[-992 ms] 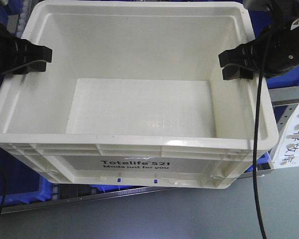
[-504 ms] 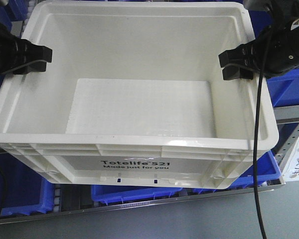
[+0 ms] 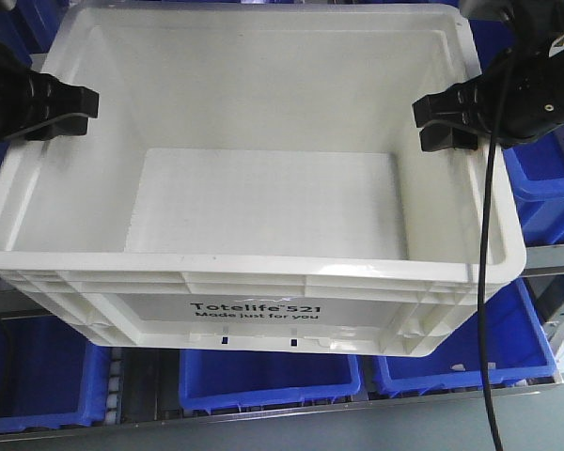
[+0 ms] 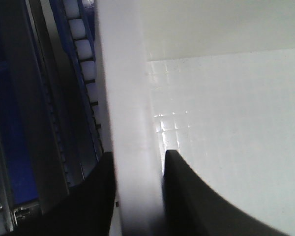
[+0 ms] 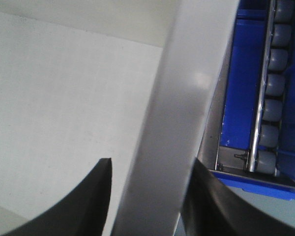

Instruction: Move bin from left to right shelf

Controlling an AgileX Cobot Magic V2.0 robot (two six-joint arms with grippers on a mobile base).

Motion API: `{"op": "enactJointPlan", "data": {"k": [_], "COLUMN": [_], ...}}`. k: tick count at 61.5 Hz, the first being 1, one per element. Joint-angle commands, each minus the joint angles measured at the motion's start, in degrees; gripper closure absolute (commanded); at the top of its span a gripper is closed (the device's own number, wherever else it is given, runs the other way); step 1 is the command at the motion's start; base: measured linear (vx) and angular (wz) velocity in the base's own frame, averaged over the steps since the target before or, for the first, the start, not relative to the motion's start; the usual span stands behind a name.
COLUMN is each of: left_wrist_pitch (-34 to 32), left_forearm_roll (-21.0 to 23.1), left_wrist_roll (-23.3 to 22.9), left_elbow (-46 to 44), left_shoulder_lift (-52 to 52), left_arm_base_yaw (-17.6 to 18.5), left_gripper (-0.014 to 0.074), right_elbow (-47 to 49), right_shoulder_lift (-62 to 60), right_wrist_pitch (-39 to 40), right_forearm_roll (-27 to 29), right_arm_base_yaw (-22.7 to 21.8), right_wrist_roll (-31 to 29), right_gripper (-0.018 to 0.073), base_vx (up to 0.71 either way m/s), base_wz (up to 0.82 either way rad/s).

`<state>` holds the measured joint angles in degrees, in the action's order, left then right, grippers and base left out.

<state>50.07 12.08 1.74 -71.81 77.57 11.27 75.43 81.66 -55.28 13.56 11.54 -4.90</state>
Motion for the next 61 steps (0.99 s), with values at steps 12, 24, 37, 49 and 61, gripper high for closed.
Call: {"op": "enactJointPlan", "data": {"k": [12, 24, 37, 49, 61], "left_wrist_pitch": [-5.09, -5.09, -5.09, -5.09, -5.09], "left_forearm_roll": [2.40, 2.40, 2.40, 2.40, 2.40], "left_wrist_roll": [1.87, 1.87, 1.87, 1.87, 1.87], "left_elbow": [-2.41, -2.41, -2.41, -2.41, -2.41], "left_shoulder_lift": [-2.98, -2.98, -2.98, -2.98, -2.98], "left_arm_base_yaw": [0.32, 0.32, 0.32, 0.32, 0.32], "left_gripper": [0.0601, 0.0601, 0.0601, 0.0601, 0.0601], "right_elbow": [2.31, 2.31, 2.31, 2.31, 2.31], "right_shoulder_lift": [-2.25, -2.25, -2.25, -2.25, -2.25], "right_wrist_pitch": [4.72, 5.11, 5.07, 5.07, 5.01], "right_forearm_roll": [-0.06, -0.06, -0.06, -0.06, -0.06], "right_arm_base_yaw": [-0.29, -0.29, -0.29, -0.29, -0.29], "right_wrist_roll": [-1.29, -1.29, -1.29, -1.29, -1.29], "right_gripper": [0.0564, 0.0564, 0.0564, 0.0564, 0.0564], "base_vx": [0.10, 0.08, 0.05, 0.04, 0.04], "base_wz": [0.12, 0.07, 0.02, 0.03, 0.02]}}
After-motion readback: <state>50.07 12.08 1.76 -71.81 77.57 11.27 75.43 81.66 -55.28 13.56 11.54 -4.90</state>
